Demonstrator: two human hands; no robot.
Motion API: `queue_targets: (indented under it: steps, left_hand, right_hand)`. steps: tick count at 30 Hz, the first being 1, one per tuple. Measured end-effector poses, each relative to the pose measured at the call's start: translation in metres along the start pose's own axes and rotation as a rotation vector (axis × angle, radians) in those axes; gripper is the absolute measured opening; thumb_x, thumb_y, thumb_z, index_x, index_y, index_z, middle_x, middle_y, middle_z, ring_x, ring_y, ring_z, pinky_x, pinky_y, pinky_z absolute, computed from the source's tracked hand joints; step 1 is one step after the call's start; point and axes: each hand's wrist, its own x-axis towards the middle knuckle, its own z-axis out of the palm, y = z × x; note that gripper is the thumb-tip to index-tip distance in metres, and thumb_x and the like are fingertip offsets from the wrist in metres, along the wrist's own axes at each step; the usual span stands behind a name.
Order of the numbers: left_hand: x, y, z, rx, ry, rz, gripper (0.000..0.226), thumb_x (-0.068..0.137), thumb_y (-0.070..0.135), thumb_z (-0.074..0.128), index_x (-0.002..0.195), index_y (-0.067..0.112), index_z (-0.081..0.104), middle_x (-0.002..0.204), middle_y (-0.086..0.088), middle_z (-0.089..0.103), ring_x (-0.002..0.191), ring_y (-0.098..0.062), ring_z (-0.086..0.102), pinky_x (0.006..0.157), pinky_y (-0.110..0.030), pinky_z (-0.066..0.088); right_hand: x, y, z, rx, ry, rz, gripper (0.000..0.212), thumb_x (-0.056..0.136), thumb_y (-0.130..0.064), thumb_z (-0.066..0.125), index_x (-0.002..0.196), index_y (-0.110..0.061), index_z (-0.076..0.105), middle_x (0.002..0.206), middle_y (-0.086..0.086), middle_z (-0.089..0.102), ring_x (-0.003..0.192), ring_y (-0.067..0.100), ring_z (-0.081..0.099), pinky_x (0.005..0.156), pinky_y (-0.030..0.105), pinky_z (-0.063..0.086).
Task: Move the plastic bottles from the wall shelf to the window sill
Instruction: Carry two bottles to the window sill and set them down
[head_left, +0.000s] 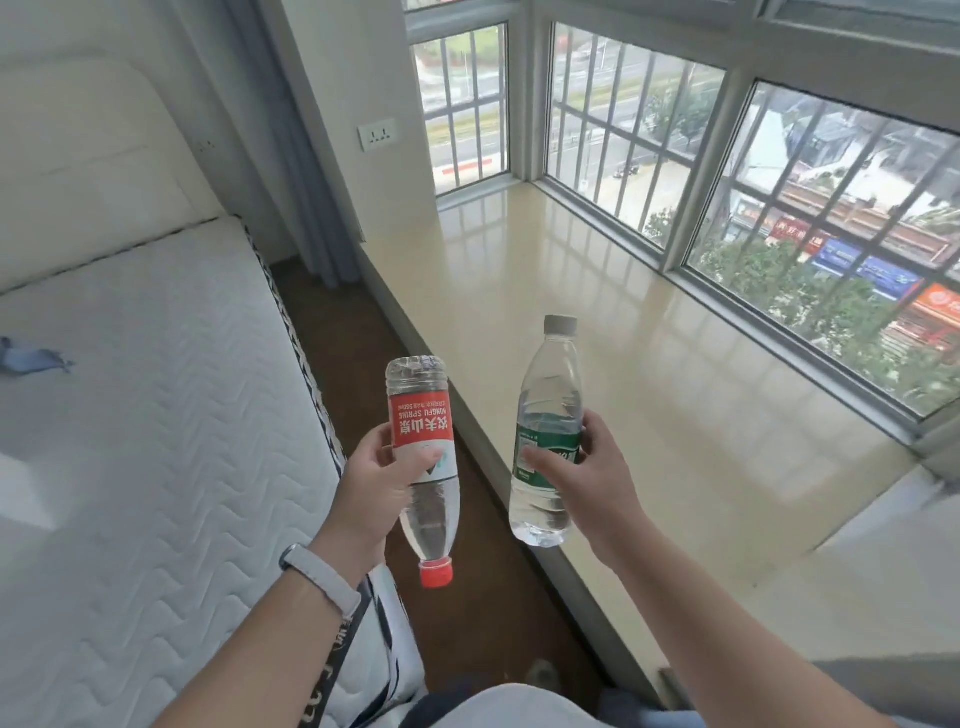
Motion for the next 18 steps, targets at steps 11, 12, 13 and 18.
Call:
queue_targets:
  steps: [11,12,13,18]
  left_hand:
    - [0.071,0.011,-0.018,-0.035,0.117,-0.021,0.032,0.086,0.027,0.078,0.114,0.031,0.063,0.106,0.000,0.072,0.106,-0.026,0.069,0.095,-0.048,0.054]
    - [0.082,0.012,-0.021,-0.039,0.124,-0.028,0.033,0.085,0.027,0.078,0.115,0.030,0.063,0.106,0.000,0.073,0.105,-0.027,0.069,0.096,-0.049,0.054]
    - [0.093,0.013,-0.024,-0.046,0.119,-0.030,0.035,0.084,0.027,0.079,0.115,0.029,0.064,0.107,0.000,0.073,0.105,-0.027,0.069,0.096,-0.051,0.054]
    - [0.154,0.029,-0.040,-0.058,0.087,-0.019,0.033,0.085,0.024,0.078,0.115,0.028,0.064,0.106,-0.001,0.073,0.103,-0.025,0.069,0.095,-0.048,0.054]
  right_hand:
    - [0.077,-0.011,0.026,0.000,-0.038,0.037,0.043,0.080,-0.007,0.080,0.110,-0.029,0.059,0.096,-0.003,0.071,0.074,0.006,0.072,0.058,0.018,0.054]
    - [0.085,-0.011,0.030,-0.007,-0.036,0.044,0.043,0.079,-0.007,0.080,0.109,-0.030,0.059,0.095,-0.003,0.072,0.074,0.007,0.072,0.059,0.020,0.055]
    - [0.094,-0.011,0.033,-0.020,-0.034,0.052,0.043,0.079,-0.008,0.080,0.109,-0.030,0.059,0.095,-0.004,0.072,0.075,0.008,0.072,0.060,0.021,0.055]
    - [0.155,-0.020,0.061,-0.069,-0.011,0.068,0.044,0.079,-0.008,0.080,0.110,-0.031,0.059,0.100,0.000,0.071,0.076,0.010,0.073,0.064,0.028,0.057]
